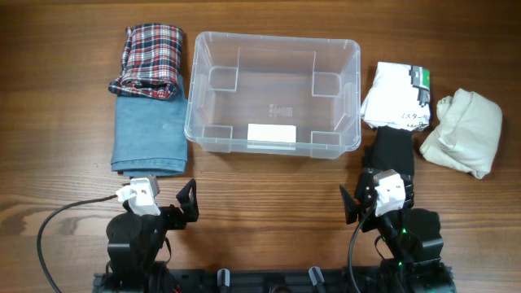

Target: Pack container

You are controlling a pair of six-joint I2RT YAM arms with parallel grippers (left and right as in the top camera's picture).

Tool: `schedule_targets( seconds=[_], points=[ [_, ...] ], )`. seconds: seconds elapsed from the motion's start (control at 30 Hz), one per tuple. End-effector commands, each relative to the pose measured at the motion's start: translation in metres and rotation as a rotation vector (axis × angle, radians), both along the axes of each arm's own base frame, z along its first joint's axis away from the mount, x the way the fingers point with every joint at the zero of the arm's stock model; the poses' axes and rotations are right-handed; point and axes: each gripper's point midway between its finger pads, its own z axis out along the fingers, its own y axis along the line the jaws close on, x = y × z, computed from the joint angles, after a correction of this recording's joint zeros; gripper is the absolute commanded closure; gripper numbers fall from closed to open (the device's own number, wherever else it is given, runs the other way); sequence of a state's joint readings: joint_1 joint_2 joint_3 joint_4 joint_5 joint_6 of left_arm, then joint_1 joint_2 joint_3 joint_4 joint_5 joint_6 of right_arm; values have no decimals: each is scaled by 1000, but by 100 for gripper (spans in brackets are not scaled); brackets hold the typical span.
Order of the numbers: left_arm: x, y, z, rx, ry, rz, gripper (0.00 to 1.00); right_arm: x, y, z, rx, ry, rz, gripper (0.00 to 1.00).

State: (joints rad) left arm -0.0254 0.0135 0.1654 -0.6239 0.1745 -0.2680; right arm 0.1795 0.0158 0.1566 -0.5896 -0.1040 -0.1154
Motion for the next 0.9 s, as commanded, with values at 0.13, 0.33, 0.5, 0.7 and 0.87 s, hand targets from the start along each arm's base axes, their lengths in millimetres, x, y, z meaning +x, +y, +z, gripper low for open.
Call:
schedule_targets(
  seconds=[0.13, 0.33, 0.5, 0.7, 0.87],
  points=[
    [0, -4, 1, -12, -7, -17, 0, 0, 1, 2, 17, -7, -2, 0],
    [0, -4, 1, -12, -7, -17, 0, 0, 1, 2, 17, -7, -2, 0],
    [0, -4, 1, -12, -7, -17, 0, 0, 1, 2, 17, -7, -2, 0],
    [6, 2, 12, 5, -61, 11, 0, 0, 0, 2, 17, -7, -3, 0],
    [6, 2, 11, 5, -58, 11, 0, 0, 1, 2, 17, -7, -2, 0]
  ],
)
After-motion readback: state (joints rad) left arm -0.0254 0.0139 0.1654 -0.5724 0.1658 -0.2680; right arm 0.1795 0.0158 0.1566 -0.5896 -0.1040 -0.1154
